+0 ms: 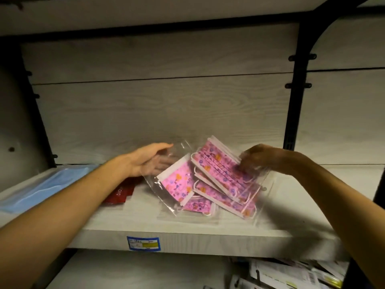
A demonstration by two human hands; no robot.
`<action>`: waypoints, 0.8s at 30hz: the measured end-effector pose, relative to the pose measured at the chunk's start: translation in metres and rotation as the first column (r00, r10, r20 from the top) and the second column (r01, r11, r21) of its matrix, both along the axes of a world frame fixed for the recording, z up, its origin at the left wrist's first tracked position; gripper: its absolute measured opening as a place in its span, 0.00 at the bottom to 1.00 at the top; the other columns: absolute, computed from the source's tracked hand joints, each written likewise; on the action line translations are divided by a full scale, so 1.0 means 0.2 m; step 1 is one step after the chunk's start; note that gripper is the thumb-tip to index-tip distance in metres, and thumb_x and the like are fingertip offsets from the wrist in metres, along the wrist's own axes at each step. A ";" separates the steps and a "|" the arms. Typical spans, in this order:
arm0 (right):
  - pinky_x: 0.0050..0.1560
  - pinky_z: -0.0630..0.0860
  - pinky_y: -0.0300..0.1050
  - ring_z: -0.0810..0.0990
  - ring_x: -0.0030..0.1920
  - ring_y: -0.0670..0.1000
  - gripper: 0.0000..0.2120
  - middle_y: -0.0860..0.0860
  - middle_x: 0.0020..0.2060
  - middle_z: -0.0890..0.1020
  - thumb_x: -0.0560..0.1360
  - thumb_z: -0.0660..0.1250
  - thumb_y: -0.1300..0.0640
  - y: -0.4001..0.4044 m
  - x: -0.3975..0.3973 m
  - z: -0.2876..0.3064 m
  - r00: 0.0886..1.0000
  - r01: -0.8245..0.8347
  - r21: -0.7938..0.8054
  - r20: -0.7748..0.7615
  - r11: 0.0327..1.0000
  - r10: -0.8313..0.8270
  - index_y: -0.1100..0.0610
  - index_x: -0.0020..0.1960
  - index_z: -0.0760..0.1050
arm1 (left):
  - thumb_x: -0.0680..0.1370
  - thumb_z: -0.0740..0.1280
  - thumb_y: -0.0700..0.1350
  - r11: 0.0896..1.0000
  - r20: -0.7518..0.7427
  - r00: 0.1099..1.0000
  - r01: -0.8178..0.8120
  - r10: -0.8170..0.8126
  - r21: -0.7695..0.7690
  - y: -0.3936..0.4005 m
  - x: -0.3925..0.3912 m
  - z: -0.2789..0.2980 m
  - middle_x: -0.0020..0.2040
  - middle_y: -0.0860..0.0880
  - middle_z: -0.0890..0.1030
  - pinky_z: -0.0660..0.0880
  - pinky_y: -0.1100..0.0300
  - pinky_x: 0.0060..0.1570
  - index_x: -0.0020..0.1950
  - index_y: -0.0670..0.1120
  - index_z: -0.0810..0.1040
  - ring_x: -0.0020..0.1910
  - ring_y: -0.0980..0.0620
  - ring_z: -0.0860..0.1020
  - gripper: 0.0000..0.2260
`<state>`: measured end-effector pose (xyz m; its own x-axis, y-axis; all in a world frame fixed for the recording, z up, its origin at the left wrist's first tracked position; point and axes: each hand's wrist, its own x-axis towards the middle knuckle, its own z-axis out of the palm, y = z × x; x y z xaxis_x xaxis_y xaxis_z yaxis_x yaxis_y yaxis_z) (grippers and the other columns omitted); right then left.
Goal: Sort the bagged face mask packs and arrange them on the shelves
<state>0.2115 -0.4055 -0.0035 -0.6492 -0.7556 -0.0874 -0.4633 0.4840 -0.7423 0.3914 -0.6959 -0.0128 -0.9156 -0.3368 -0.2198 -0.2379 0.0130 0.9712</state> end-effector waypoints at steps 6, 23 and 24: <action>0.31 0.71 0.37 0.77 0.31 0.47 0.07 0.47 0.28 0.79 0.71 0.74 0.64 -0.03 -0.02 0.01 0.945 0.060 0.026 -0.323 0.998 -0.048 0.59 0.35 0.80 | 0.66 0.52 0.20 0.984 -0.055 0.990 0.134 -0.129 0.113 0.04 -0.02 -0.05 0.66 0.39 0.80 0.71 0.47 0.66 0.67 0.39 0.74 0.64 0.42 0.78 0.33; 0.64 0.73 0.51 0.71 0.71 0.57 0.15 0.51 0.75 0.70 0.68 0.74 0.57 -0.25 0.16 0.17 0.524 -0.211 0.012 -0.843 0.977 0.124 0.52 0.55 0.82 | 0.74 0.55 0.77 0.882 -0.248 0.933 0.334 -0.260 0.332 0.13 0.00 0.04 0.70 0.39 0.76 0.72 0.46 0.69 0.70 0.41 0.78 0.70 0.41 0.75 0.44; 0.65 0.73 0.50 0.71 0.71 0.57 0.15 0.52 0.73 0.72 0.68 0.74 0.56 -0.26 0.17 0.16 0.523 -0.211 0.015 -0.843 0.977 0.126 0.52 0.55 0.81 | 0.74 0.54 0.77 0.875 -0.257 0.934 0.331 -0.249 0.354 0.15 0.00 0.04 0.73 0.38 0.73 0.67 0.45 0.73 0.73 0.39 0.74 0.73 0.40 0.72 0.46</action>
<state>0.2448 -0.4584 0.0289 -0.2527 -0.8351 0.4886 -0.9573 0.2889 -0.0013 0.3915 -0.6669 -0.0055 -0.9964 0.0252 -0.0815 -0.0853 -0.3332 0.9390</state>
